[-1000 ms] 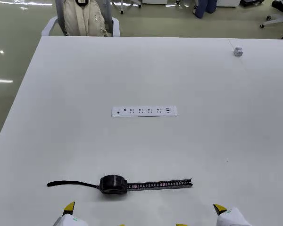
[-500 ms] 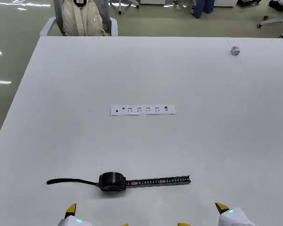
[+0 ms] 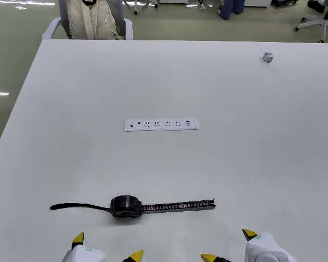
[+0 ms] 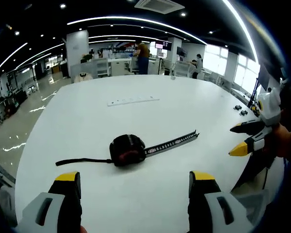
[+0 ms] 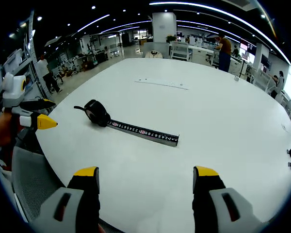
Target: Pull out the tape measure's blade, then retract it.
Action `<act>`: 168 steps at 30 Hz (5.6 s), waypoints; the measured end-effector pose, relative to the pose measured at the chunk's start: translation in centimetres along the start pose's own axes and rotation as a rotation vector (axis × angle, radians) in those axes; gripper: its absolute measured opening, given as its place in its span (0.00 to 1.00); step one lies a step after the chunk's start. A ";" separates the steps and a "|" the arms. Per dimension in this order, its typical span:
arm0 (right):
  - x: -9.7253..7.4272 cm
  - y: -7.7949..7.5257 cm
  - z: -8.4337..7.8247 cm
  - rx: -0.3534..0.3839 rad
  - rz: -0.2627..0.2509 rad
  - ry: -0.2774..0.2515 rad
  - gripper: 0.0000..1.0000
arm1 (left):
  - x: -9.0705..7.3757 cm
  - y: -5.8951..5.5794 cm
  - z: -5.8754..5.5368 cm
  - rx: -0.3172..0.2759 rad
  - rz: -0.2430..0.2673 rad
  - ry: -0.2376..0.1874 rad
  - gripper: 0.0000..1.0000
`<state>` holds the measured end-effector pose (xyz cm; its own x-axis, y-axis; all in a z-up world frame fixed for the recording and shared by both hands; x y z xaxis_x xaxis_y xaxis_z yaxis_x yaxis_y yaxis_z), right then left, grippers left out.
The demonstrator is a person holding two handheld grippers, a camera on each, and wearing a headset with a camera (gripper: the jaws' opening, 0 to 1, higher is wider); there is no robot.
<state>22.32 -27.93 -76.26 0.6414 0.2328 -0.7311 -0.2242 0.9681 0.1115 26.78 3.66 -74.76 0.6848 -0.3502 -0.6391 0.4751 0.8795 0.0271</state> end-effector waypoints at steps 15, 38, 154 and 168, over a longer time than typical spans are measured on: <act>1.0 -1.3 0.7 -0.078 0.019 0.031 0.81 | 1.8 -0.3 0.2 -0.029 0.003 0.021 0.89; 3.6 -2.7 0.8 -0.205 0.085 0.112 0.79 | 3.4 -0.5 0.3 -0.039 0.051 0.043 0.87; 15.9 -8.9 5.9 -0.799 0.464 0.408 0.48 | 13.9 1.2 1.1 -0.224 0.127 0.114 0.74; 16.4 -9.1 5.9 -0.854 0.500 0.436 0.38 | 14.5 1.3 0.9 -0.230 0.124 0.123 0.72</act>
<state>39.18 -32.35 -85.29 0.0567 0.3676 -0.9282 -0.9337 0.3487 0.0811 37.85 -0.53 -83.29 0.6511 -0.2063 -0.7304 0.2449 0.9680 -0.0552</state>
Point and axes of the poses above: the centre of the closed fingertips' face, and the gripper's own axes: x roughly forward along the fingers, y roughly to its left, z roughly out of its top, the point moved 9 cm from there along -x, roughly backward along the fingers, and after that the axes turned 5 degrees about x, right-handed, at the moved point
